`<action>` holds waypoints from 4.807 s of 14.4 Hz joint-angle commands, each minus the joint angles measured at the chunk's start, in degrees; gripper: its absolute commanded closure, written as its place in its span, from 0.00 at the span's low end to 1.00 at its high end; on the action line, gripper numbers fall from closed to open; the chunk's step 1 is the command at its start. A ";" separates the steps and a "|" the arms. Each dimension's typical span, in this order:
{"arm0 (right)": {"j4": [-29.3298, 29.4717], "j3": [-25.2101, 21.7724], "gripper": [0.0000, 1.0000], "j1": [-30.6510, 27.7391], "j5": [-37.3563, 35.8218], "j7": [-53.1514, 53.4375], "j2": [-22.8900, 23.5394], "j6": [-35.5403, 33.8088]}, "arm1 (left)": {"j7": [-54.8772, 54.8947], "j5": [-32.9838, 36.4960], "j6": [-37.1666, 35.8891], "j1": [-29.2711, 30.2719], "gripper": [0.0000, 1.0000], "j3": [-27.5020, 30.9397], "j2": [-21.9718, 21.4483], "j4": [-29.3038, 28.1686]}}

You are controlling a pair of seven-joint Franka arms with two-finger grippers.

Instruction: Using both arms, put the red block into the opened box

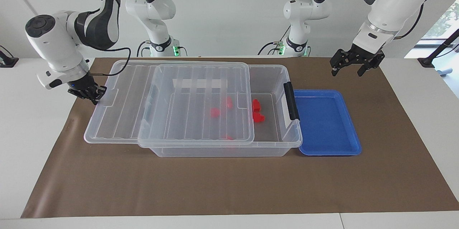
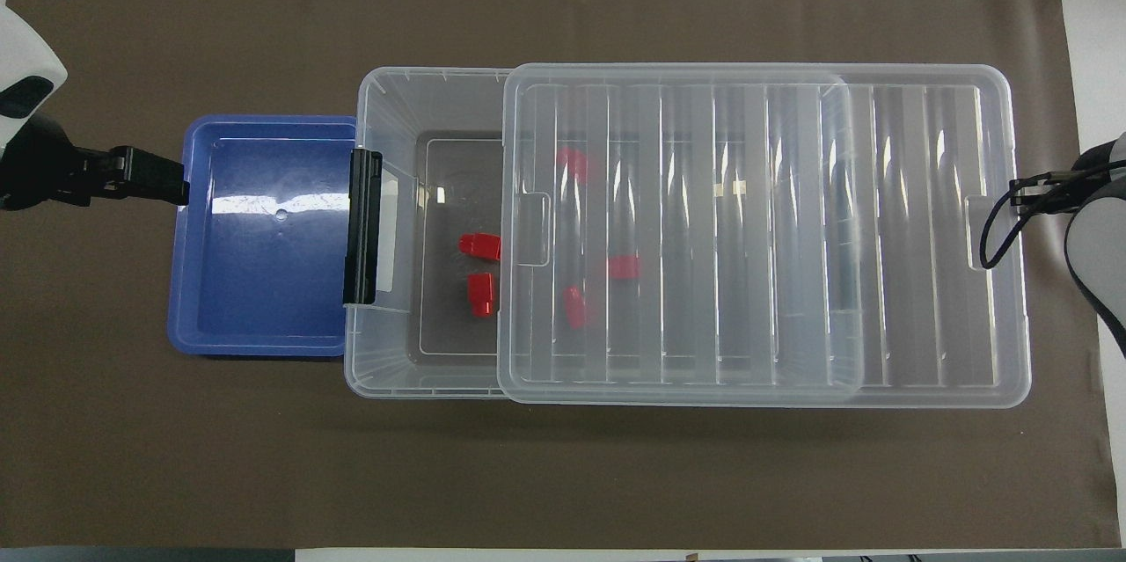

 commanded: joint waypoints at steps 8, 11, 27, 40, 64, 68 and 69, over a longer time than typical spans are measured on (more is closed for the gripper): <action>-1.58 4.03 1.00 -0.32 0.28 6.36 -1.05 0.64 | 6.30 -0.02 -7.17 -2.67 0.00 6.46 0.71 5.58; -1.58 5.53 1.00 -0.32 0.28 9.00 -1.14 0.64 | 6.56 -0.54 -7.96 -3.02 0.00 6.37 0.44 5.41; -2.64 13.44 1.00 -0.32 0.36 21.92 -1.14 1.78 | 6.12 -0.54 -7.61 -1.97 0.00 6.19 -0.44 3.12; -2.99 15.11 1.00 -0.23 0.36 24.74 -1.14 1.87 | 6.12 -0.54 -7.61 -2.05 0.00 6.19 -0.44 3.12; 21.71 5.01 0.00 0.47 3.09 10.42 -3.78 -31.44 | 6.12 -0.46 -7.61 -1.97 0.00 6.19 -0.44 3.12; 23.72 5.36 0.00 0.38 2.56 10.06 -3.43 -33.02 | 6.12 -0.54 -7.61 -1.97 0.00 6.19 -0.44 3.12; 24.60 5.44 0.00 0.38 2.56 10.06 -3.25 -33.81 | 6.12 -0.46 -7.61 -2.05 0.00 6.19 -0.44 3.21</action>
